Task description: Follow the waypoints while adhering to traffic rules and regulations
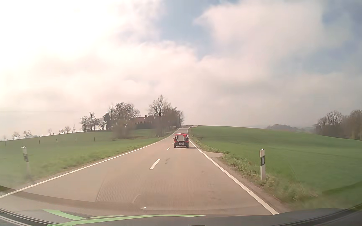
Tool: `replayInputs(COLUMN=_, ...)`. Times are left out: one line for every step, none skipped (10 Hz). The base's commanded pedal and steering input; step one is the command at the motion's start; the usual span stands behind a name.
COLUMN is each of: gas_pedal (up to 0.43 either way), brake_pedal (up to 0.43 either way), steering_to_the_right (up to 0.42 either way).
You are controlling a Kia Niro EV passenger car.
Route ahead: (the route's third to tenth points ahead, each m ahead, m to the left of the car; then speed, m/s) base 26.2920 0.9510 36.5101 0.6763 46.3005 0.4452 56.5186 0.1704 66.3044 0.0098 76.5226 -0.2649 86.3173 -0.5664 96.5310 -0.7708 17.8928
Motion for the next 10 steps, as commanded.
replayInputs(gas_pedal=0.110, brake_pedal=0.000, steering_to_the_right=0.000)
replayInputs(gas_pedal=0.110, brake_pedal=0.000, steering_to_the_right=0.000)
replayInputs(gas_pedal=0.110, brake_pedal=0.000, steering_to_the_right=0.000)
replayInputs(gas_pedal=0.110, brake_pedal=0.000, steering_to_the_right=0.000)
replayInputs(gas_pedal=0.110, brake_pedal=0.000, steering_to_the_right=0.000)
replayInputs(gas_pedal=0.110, brake_pedal=0.000, steering_to_the_right=0.000)
replayInputs(gas_pedal=0.098, brake_pedal=0.000, steering_to_the_right=0.000)
replayInputs(gas_pedal=0.098, brake_pedal=0.000, steering_to_the_right=0.000)
replayInputs(gas_pedal=0.087, brake_pedal=0.000, steering_to_the_right=0.000)
replayInputs(gas_pedal=0.067, brake_pedal=0.000, steering_to_the_right=0.000)
